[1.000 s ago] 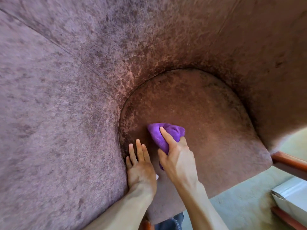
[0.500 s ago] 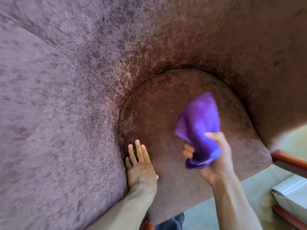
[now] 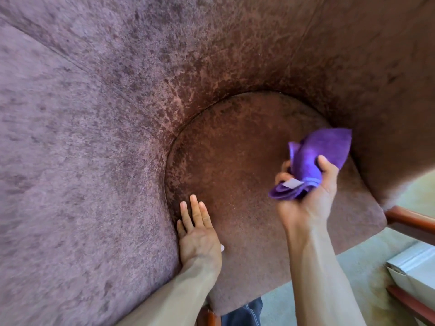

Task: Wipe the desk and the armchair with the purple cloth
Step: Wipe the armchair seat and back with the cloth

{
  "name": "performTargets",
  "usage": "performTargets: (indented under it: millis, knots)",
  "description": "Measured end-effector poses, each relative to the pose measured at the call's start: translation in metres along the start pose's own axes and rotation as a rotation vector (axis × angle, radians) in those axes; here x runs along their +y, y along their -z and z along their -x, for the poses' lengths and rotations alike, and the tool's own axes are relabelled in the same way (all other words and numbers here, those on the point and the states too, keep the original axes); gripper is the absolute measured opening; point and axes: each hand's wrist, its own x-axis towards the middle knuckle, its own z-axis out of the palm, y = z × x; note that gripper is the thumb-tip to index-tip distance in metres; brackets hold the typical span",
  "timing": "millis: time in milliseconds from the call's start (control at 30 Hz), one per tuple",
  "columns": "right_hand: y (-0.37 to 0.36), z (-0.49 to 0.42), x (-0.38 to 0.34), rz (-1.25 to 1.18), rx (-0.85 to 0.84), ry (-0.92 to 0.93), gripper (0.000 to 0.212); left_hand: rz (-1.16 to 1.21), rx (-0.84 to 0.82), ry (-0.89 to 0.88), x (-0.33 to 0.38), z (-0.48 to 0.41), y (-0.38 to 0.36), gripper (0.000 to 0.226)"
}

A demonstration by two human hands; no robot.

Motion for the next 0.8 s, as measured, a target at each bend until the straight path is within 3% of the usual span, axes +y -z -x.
performTargets:
  millis: [33,100,167,233,367,467,633,700,800]
  knots:
    - [0.002,-0.003,0.002,0.192,0.088,0.151,0.027,0.002,0.003,0.002,0.000,0.000,0.000,0.124]
    - [0.003,-0.009,0.007,0.904,0.248,0.397,0.028,0.003,0.006,0.007,0.000,-0.001,-0.001,0.124]
    - [0.012,-0.015,0.016,1.448,0.268,0.359,0.047,-0.003,0.011,0.003,0.000,-0.001,-0.002,0.124]
    - [0.018,-0.014,0.027,1.674,0.205,0.214,0.055,-0.002,0.007,0.004,0.000,-0.001,-0.002,0.125]
    - [0.020,-0.010,0.030,1.809,0.060,0.249,0.053,0.001,0.010,0.005,0.001,0.000,-0.002,0.126]
    - [0.013,-0.016,0.018,1.728,0.190,0.396,0.052,0.006,0.004,0.001,0.000,-0.002,-0.003,0.127]
    - [0.012,-0.007,0.040,1.952,-0.052,0.170,0.062,0.004,0.004,-0.002,-0.001,0.000,-0.002,0.126]
    - [0.019,0.001,0.042,1.935,-0.051,0.226,0.058,0.002,0.019,-0.004,-0.002,0.001,0.000,0.126]
    - [0.009,-0.003,0.042,1.743,0.081,0.428,0.056,0.022,0.008,-0.003,-0.001,0.003,0.003,0.124]
